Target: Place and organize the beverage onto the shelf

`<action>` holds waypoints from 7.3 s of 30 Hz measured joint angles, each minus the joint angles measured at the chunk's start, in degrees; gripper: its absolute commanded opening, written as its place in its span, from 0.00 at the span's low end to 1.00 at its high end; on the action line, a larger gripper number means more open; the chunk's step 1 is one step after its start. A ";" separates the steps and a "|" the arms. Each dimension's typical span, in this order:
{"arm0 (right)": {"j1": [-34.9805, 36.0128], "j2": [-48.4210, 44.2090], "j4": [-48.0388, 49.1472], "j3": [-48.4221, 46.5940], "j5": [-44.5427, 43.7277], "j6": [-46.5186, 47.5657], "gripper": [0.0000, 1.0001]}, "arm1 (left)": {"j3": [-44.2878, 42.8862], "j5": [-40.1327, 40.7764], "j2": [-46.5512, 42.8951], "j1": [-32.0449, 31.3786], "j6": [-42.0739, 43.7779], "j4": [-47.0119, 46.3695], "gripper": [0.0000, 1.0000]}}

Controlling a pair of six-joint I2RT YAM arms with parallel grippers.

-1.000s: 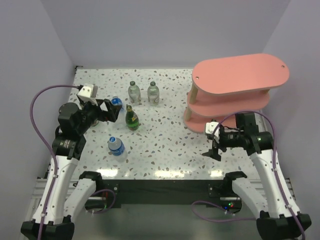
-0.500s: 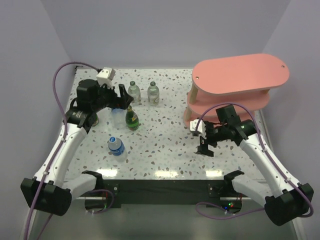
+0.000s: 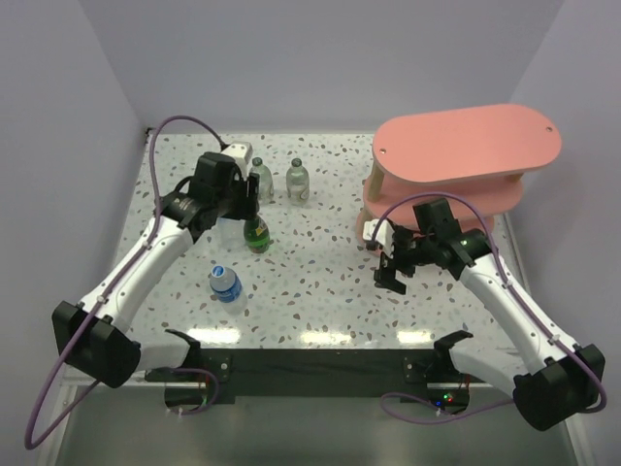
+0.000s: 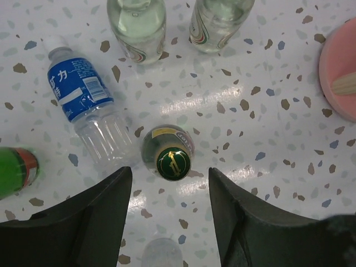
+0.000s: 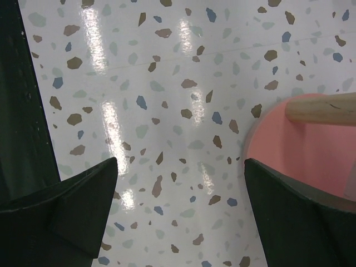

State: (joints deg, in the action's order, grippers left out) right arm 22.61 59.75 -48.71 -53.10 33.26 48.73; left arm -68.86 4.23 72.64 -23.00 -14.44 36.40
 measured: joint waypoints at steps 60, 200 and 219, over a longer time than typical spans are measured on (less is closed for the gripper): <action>26.43 24.57 45.38 -8.81 -27.10 -45.64 0.44 | -11.47 -19.47 0.44 -7.08 -12.44 1.20 0.00; -45.18 23.32 32.04 -45.13 -15.63 -48.06 0.99 | 4.09 2.40 -23.63 -7.08 -2.47 -14.51 1.00; -45.18 6.73 19.93 -39.36 -17.27 -45.29 0.99 | 0.79 1.05 -22.49 -7.08 -0.85 -14.01 1.00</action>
State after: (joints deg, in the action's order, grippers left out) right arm -22.57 66.48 -28.77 -92.47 15.99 3.44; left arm -68.07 5.28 50.15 -30.09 -15.29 22.39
